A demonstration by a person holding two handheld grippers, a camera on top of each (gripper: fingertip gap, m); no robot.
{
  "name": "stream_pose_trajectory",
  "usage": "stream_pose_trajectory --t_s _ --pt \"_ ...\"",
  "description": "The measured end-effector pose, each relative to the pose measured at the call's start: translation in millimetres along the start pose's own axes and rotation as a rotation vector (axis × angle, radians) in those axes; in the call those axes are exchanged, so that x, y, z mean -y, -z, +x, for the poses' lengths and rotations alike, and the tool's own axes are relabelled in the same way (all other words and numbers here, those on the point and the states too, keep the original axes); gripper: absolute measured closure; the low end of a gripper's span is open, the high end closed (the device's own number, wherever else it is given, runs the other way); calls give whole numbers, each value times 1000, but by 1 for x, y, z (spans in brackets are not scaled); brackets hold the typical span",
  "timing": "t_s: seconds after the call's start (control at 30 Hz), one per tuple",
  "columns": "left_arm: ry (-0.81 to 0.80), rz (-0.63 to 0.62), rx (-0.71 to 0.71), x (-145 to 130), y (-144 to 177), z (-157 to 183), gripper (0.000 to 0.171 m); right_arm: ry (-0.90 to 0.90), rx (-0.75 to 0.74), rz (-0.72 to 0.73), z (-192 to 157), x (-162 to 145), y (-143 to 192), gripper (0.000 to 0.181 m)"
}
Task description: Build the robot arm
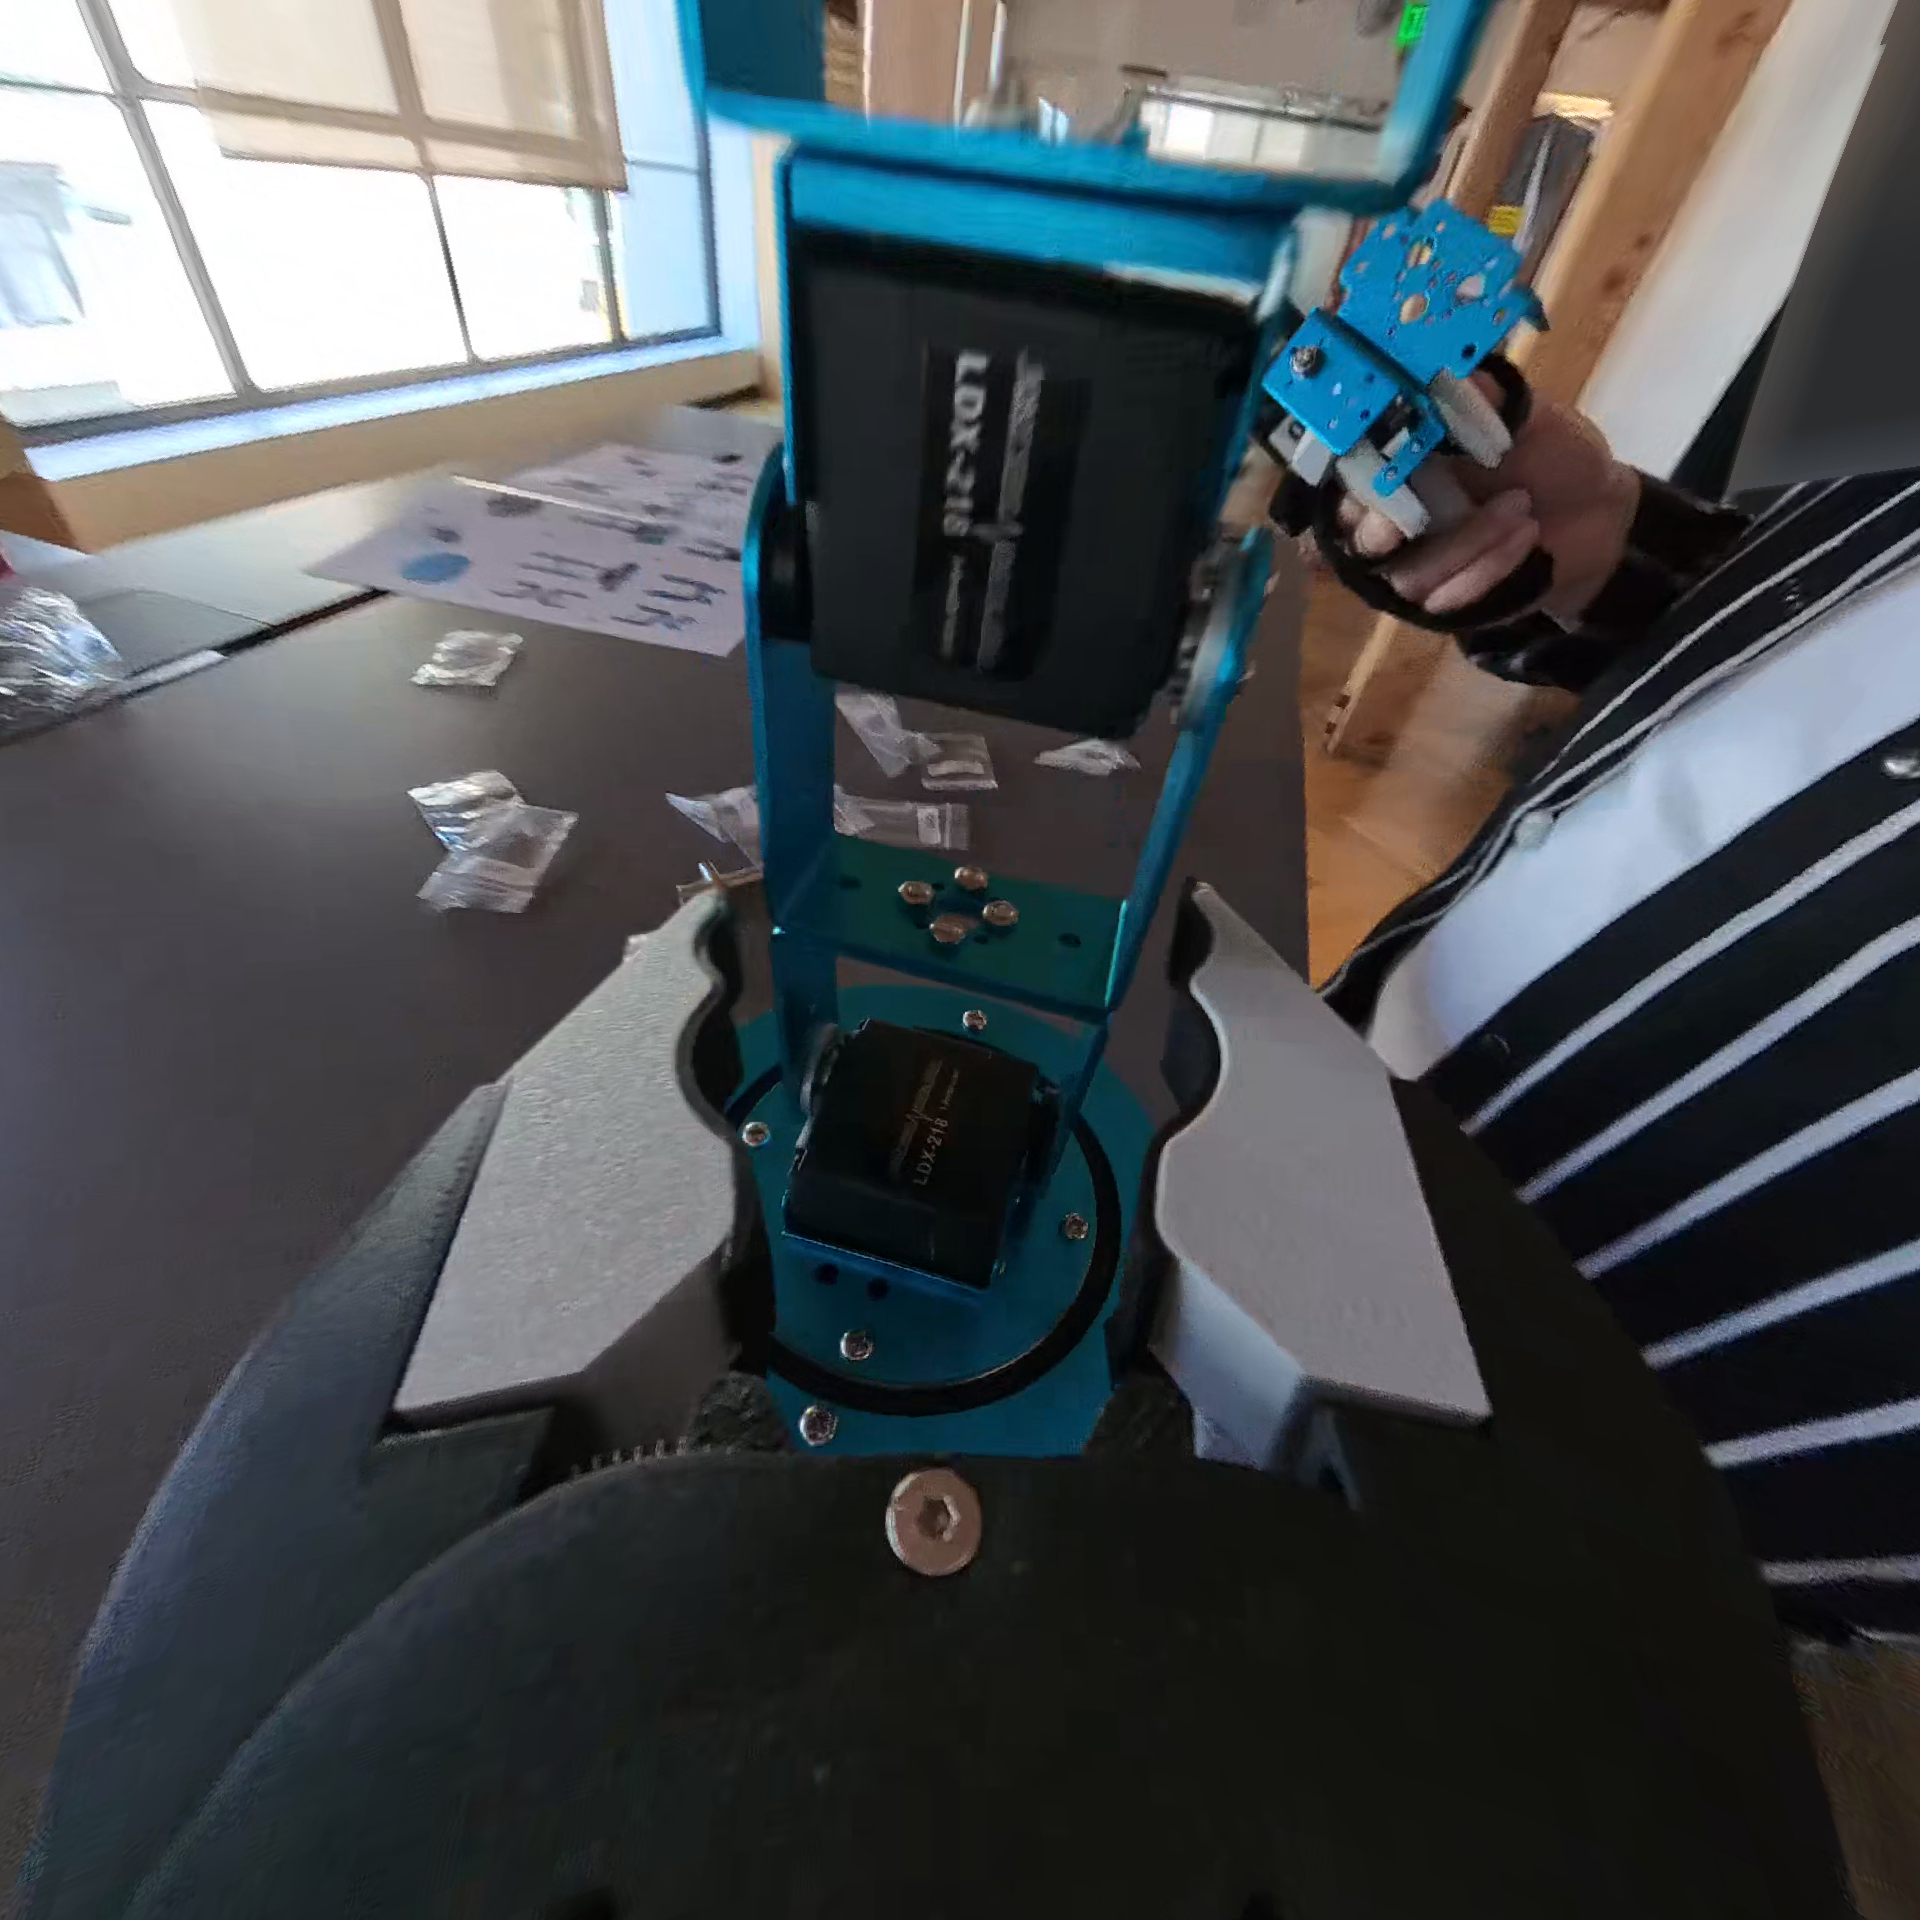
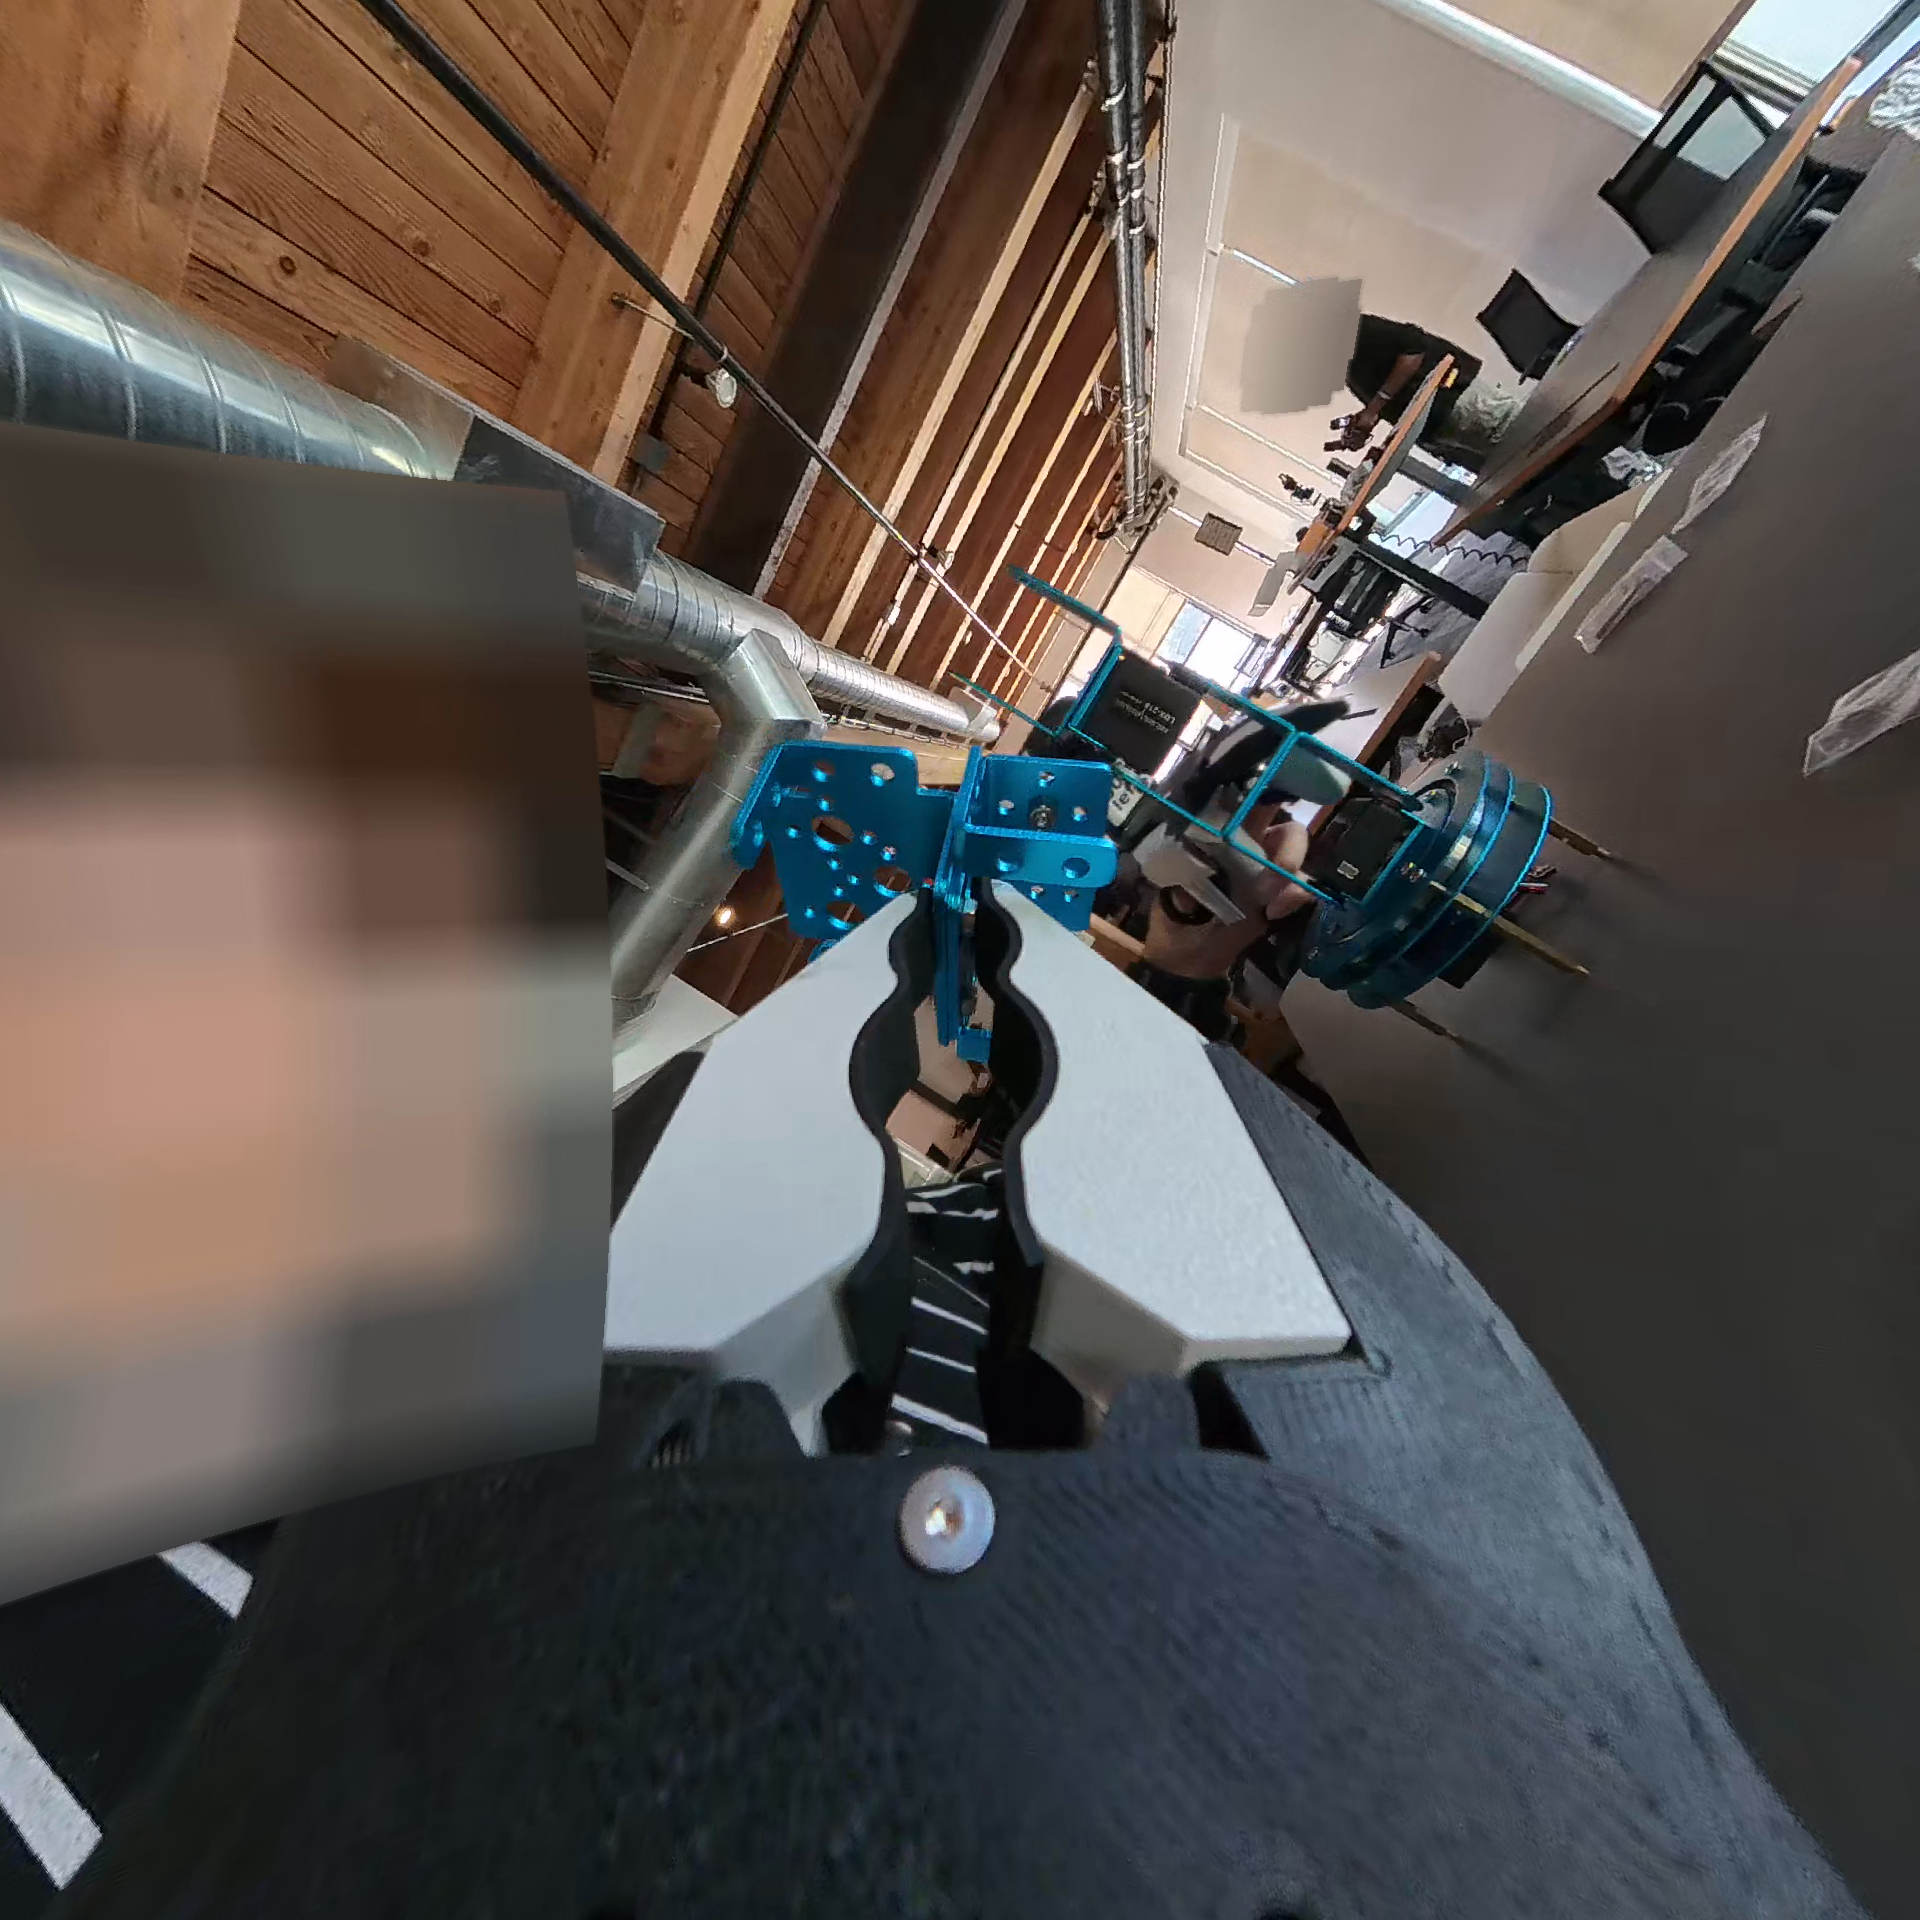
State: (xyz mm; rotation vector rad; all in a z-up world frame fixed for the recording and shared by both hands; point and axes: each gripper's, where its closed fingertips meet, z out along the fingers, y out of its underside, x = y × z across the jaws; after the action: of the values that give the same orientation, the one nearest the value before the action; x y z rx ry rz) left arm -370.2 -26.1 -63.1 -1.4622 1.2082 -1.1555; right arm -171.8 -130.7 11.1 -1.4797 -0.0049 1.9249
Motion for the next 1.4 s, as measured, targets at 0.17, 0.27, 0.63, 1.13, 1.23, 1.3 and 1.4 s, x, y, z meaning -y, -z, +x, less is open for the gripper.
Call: stream_pose_trajectory --t_s 0.17,0.27,0.63,1.13,1.23,1.3,1.4 --pt "1 -7 0 -4 -7 0 102 47 -61 14 0 3 22 176" --pt "11 -2 38 -4 -9 -1 102 66 -84 27 -1 11 39 176" --pt "90 35 458 0 -24 -13 102 56 -28 -8 -4 56 94 177" --pt "204 54 926 4 -52 -16 102 -15 26 -99 5 114 169 177" --pt "229 54 1002 4 -55 -17 102 -37 46 -97 6 121 179 176" --pt "244 56 1053 4 -57 -18 102 -44 57 -98 6 124 185 176" --pt "262 67 1125 5 -60 -18 102 -49 71 -94 7 130 196 176"
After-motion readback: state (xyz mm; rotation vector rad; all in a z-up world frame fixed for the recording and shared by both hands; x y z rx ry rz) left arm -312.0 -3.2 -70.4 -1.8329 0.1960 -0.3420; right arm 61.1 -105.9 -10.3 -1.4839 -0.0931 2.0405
